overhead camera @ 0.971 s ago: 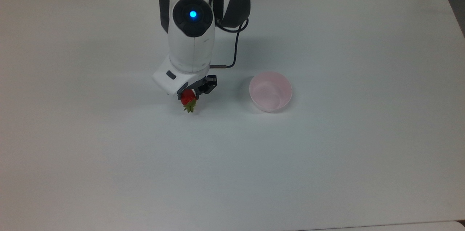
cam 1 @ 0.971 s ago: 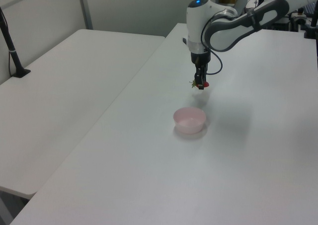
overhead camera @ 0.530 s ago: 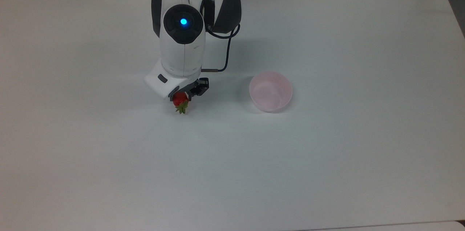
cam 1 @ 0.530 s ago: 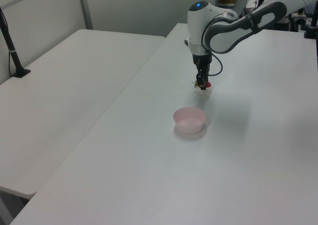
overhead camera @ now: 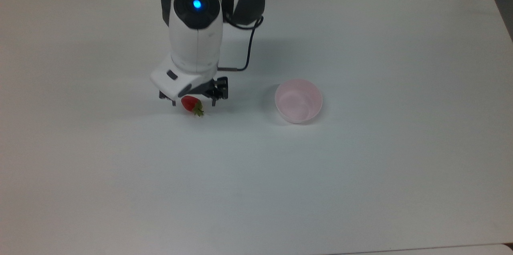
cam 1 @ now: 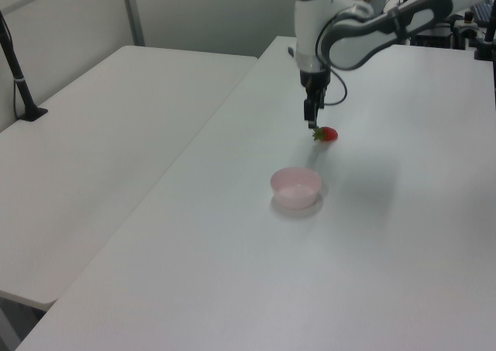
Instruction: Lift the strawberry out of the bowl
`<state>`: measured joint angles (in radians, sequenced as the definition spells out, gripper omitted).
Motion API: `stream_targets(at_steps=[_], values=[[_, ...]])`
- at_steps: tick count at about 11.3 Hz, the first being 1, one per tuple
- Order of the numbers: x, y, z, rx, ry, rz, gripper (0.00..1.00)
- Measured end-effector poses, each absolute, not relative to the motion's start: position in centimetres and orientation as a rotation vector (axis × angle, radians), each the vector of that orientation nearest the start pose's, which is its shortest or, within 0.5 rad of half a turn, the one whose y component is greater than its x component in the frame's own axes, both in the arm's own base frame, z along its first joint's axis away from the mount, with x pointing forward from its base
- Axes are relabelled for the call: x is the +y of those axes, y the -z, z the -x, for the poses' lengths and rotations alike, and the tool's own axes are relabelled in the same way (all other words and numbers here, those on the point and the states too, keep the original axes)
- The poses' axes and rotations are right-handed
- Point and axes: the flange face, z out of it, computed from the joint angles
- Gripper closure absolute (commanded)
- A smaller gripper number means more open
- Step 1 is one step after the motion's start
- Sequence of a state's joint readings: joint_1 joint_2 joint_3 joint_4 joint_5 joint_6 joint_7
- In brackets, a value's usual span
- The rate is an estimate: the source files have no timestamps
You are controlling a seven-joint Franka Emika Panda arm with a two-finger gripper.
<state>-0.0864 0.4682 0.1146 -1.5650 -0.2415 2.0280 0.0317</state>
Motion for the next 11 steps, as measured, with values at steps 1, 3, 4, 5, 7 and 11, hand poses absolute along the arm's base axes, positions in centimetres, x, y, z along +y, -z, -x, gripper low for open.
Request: stream_targets(at_steps=[1, 3, 4, 5, 7, 11], values=[[-0.8, -40.2, -67.8, -0.133, 0.004, 3.312, 0.00], [-0.5, -46.4, -66.0, -0.072, 0.037, 3.276, 0.00], [-0.5, -49.3, -64.7, -0.040, 0.041, 3.251, 0.00], [-0.4, -51.7, -63.3, -0.022, 0.024, 3.242, 0.00], [1.7, -55.5, -60.8, -0.054, -0.007, 3.238, 0.00], [4.1, -59.4, -57.2, -0.049, -0.027, 3.216, 0.00]])
